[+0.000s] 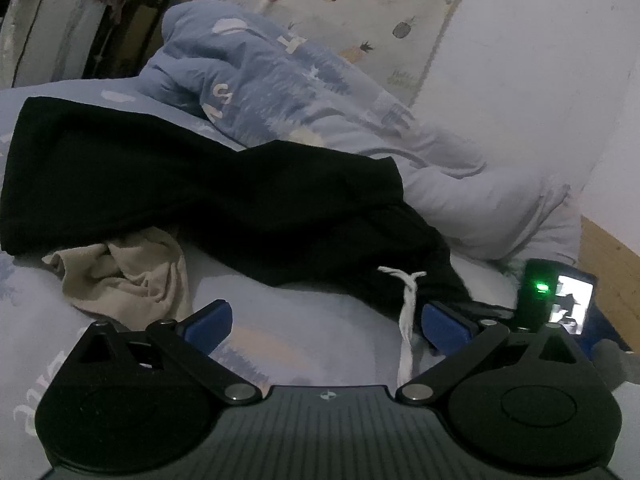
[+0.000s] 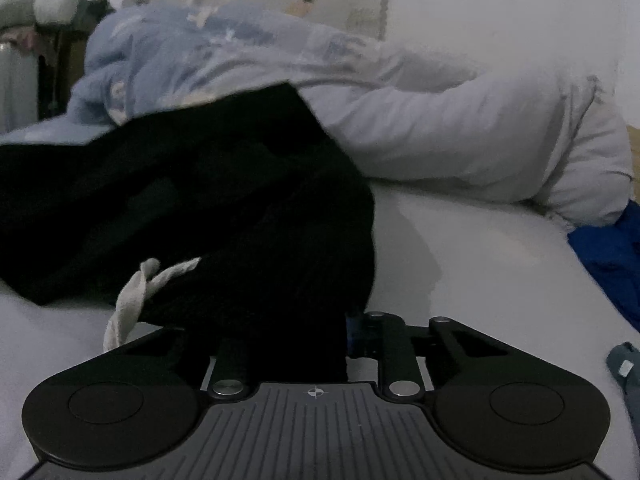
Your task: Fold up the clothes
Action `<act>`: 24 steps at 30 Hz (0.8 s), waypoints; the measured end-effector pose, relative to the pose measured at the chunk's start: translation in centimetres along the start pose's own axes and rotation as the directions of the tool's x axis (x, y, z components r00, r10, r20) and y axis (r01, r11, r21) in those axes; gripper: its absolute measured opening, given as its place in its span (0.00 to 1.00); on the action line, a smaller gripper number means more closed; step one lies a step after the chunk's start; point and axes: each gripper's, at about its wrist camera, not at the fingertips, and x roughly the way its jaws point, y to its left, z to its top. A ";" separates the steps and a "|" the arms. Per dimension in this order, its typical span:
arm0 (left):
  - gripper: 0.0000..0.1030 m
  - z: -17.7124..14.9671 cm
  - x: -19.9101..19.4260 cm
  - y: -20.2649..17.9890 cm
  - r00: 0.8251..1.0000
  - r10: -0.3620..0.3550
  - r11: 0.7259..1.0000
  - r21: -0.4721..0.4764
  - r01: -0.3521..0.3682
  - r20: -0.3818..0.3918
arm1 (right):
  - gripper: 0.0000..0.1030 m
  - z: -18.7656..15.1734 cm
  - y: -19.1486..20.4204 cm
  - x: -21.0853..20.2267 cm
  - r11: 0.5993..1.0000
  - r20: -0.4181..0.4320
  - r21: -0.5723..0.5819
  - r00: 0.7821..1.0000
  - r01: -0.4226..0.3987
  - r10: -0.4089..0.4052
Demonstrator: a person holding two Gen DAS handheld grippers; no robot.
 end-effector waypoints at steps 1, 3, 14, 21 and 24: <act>1.00 0.1 0.0 0.0 1.000 -0.001 1.000 -0.002 0.001 0.002 | 0.22 0.2 -0.4 -0.7 1.000 0.016 0.008 1.000 0.002 -0.002; 1.00 0.2 -0.1 -0.1 1.000 -0.007 1.000 -0.007 0.007 0.008 | 0.19 0.7 -1.5 -2.3 1.000 0.053 0.027 0.999 0.005 -0.006; 1.00 1.3 -1.7 -0.9 0.985 -0.148 0.988 0.055 0.143 0.094 | 0.16 5.6 -6.4 -14.2 1.000 0.246 0.006 0.969 0.010 -0.011; 1.00 1.5 -2.3 -1.7 0.961 -0.262 0.961 0.119 0.251 0.089 | 0.16 5.0 -9.0 -23.4 1.000 0.280 0.006 0.960 0.022 -0.022; 1.00 1.5 -2.5 -1.7 0.940 -0.335 0.938 0.118 0.326 0.069 | 0.16 3.2 -10.5 -27.0 0.998 0.266 0.049 0.963 0.038 -0.050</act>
